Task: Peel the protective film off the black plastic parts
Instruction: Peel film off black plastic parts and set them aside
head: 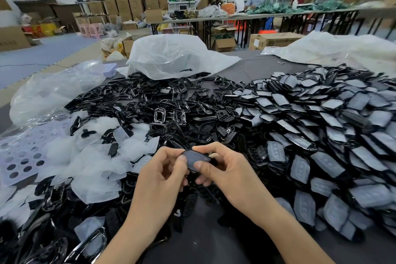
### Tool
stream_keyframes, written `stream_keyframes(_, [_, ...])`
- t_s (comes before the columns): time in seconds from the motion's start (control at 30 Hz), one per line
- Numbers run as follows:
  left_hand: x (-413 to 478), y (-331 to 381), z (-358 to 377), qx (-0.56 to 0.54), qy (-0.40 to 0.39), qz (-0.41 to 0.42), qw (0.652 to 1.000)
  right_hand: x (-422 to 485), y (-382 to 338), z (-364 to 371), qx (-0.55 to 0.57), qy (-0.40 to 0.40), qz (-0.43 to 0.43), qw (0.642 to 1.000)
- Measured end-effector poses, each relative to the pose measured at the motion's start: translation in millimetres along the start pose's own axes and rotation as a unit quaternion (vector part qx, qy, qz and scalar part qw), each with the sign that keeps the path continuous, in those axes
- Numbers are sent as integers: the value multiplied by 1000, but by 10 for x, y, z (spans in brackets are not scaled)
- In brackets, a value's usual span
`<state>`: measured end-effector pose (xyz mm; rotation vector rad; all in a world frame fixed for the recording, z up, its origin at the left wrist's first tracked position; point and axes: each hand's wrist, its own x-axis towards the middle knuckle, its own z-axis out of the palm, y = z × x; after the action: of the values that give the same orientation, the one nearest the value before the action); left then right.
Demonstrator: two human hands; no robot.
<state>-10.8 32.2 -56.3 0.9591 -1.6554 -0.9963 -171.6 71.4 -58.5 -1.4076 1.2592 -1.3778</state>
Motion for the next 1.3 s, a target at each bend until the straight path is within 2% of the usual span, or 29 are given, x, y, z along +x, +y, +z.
stream_keyframes(0.13, [10,5,13,-3,-8,4,1000,-47,5,-41,-40,-40,9,998])
stream_keyframes(0.2, [-10,8,16,1,-20,10,1000,-41,-21,-66,-59,-33,8,998])
stream_keyframes(0.27, [-47,-4,8,55,-39,35,997,56,-114,-221,-43,27,-6,999])
stream_keyframes(0.33, [-83,-38,1,146,-72,85,983,224,-250,-564,8,156,-34,987])
stream_keyframes(0.4, [-107,-86,11,268,-123,168,941,386,-424,-946,60,282,-37,957])
stream_keyframes(0.47, [-140,-147,41,371,-173,240,881,441,-513,-1169,74,344,-2,936])
stream_keyframes(0.53, [-155,-195,85,450,-192,263,831,424,-471,-1158,50,351,30,935])
stream_keyframes(0.63, [-56,-252,50,556,-107,214,796,307,-289,-774,-98,282,11,954])
stream_keyframes(0.73, [141,-266,-117,582,-19,116,805,200,-72,-229,-307,161,-46,937])
stream_keyframes(0.77, [185,-268,-165,580,-9,96,809,193,15,-73,-380,114,-53,916])
stream_keyframes(0.83, [221,-273,-213,573,1,92,814,189,177,143,-510,32,-8,860])
stream_keyframes(0.9, [222,-262,-235,556,6,100,825,180,282,187,-573,-1,18,820])
stream_keyframes(1.1, [161,-179,-239,444,59,78,890,197,278,114,-541,57,-23,839])
stream_keyframes(1.3, [154,-162,-256,300,40,68,951,168,182,54,-397,136,-16,908])
